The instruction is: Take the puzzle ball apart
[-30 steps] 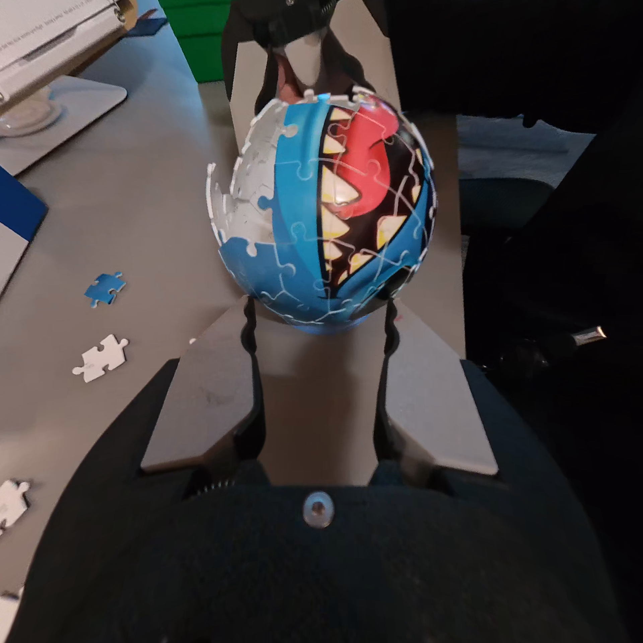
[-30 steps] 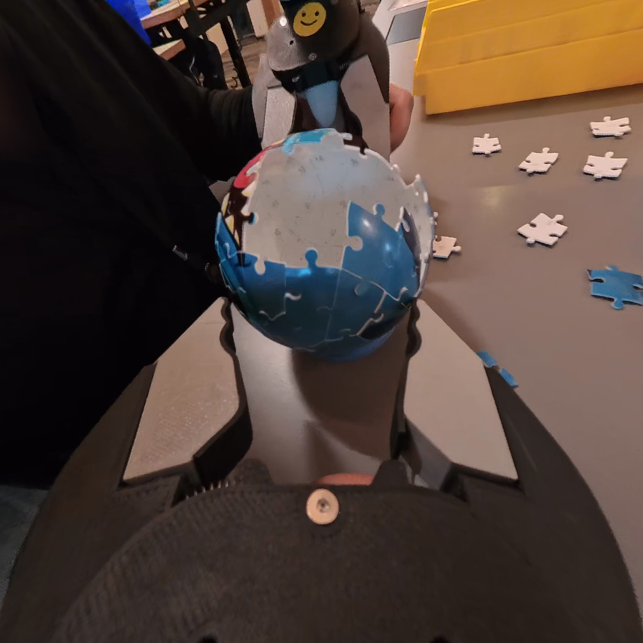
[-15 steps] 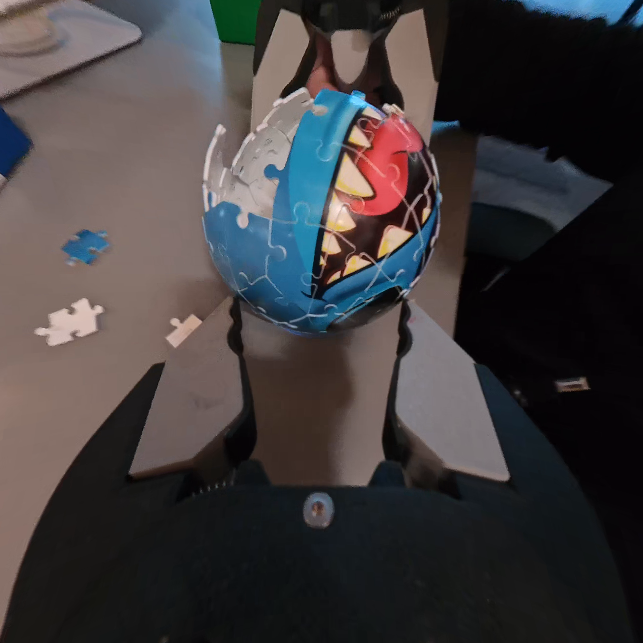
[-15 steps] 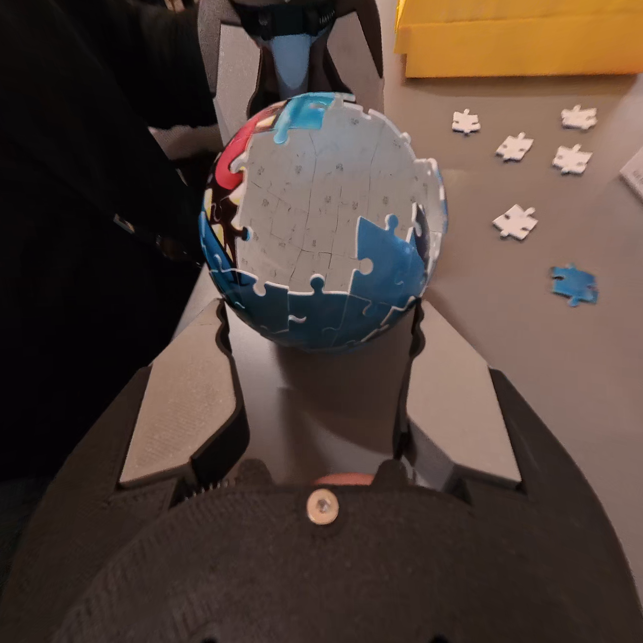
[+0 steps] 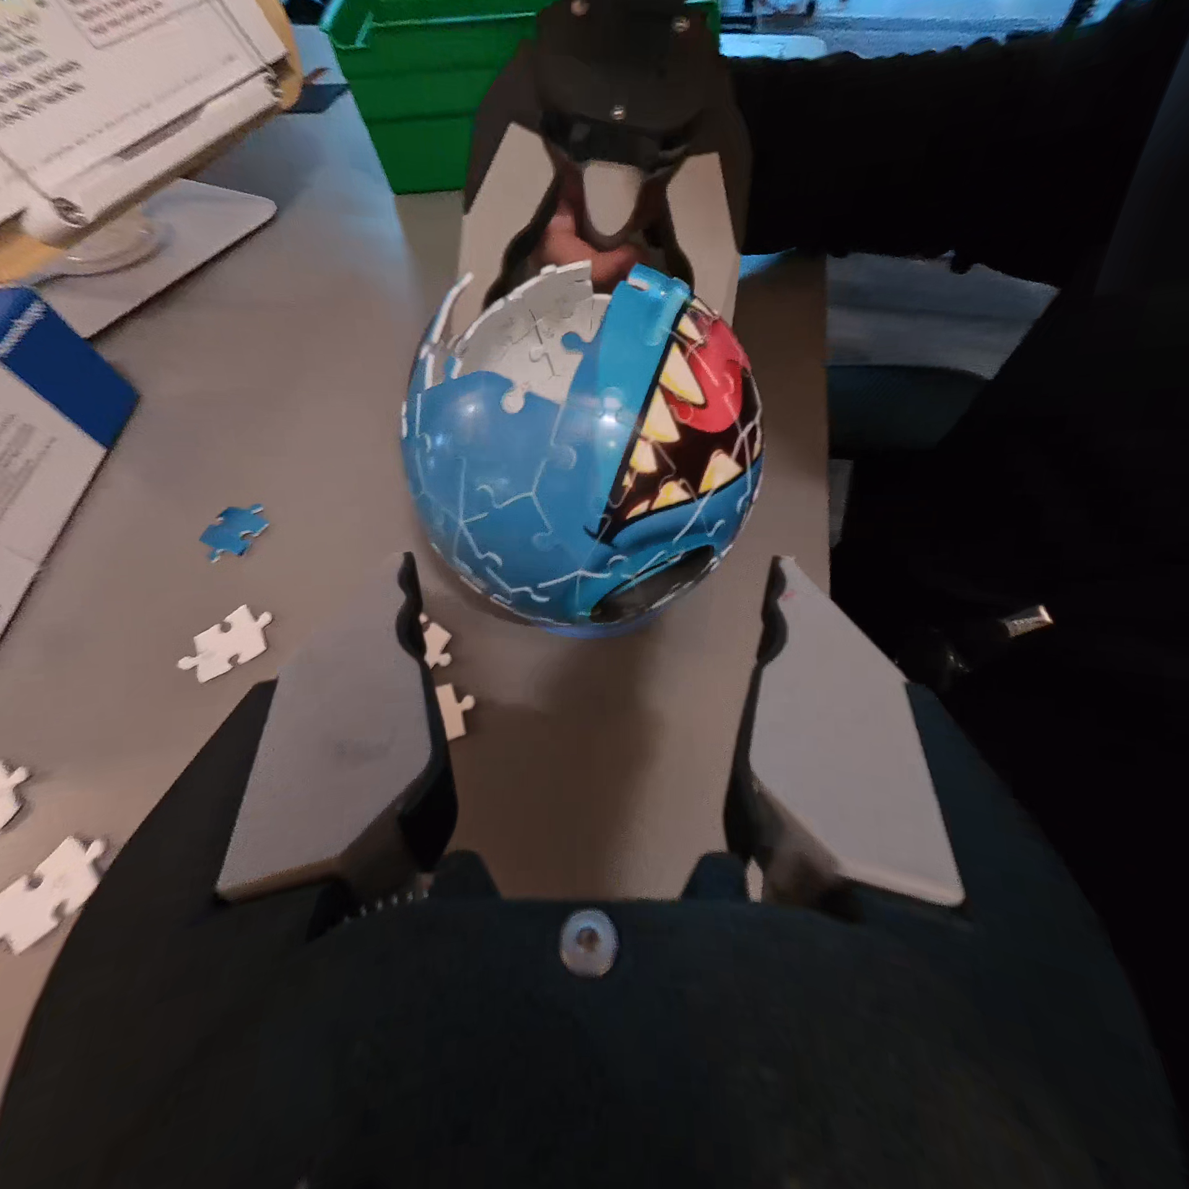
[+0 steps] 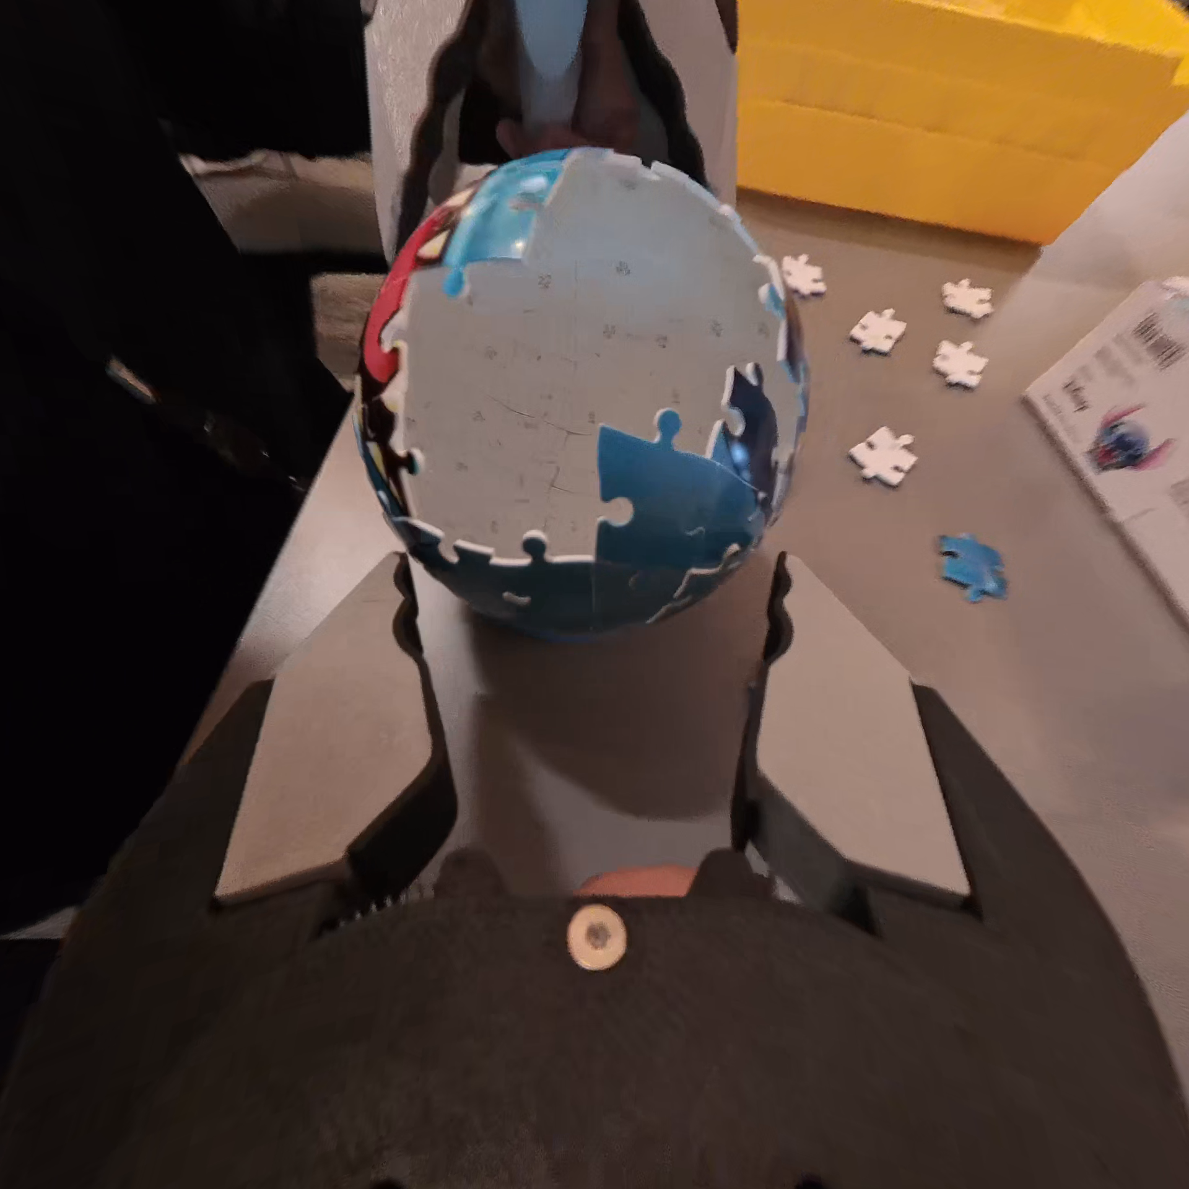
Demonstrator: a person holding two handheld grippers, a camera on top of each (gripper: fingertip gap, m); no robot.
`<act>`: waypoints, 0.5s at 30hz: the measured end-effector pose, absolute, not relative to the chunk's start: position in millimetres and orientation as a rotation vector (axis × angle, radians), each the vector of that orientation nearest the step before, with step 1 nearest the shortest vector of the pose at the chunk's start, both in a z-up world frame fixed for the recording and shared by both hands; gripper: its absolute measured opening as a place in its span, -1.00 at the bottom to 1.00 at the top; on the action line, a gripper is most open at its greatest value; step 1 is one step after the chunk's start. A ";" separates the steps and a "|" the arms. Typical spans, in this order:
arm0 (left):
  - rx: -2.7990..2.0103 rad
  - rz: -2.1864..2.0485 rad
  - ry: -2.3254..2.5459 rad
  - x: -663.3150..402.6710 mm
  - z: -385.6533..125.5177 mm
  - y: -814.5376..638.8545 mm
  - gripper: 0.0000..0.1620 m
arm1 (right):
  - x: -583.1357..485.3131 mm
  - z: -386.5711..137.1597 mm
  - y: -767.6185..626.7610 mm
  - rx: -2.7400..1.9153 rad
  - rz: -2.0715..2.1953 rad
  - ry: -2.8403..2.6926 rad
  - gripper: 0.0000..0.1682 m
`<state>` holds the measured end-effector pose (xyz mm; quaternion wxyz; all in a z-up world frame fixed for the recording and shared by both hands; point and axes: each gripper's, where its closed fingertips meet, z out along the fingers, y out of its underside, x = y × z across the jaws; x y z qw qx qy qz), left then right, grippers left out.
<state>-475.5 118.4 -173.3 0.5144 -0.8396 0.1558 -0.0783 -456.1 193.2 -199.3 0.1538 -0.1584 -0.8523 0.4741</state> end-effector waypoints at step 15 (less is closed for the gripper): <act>-1.882 0.448 0.749 -475.7 -180.6 123.4 0.13 | -479.5 -206.9 188.3 0.044 0.649 -2.214 0.38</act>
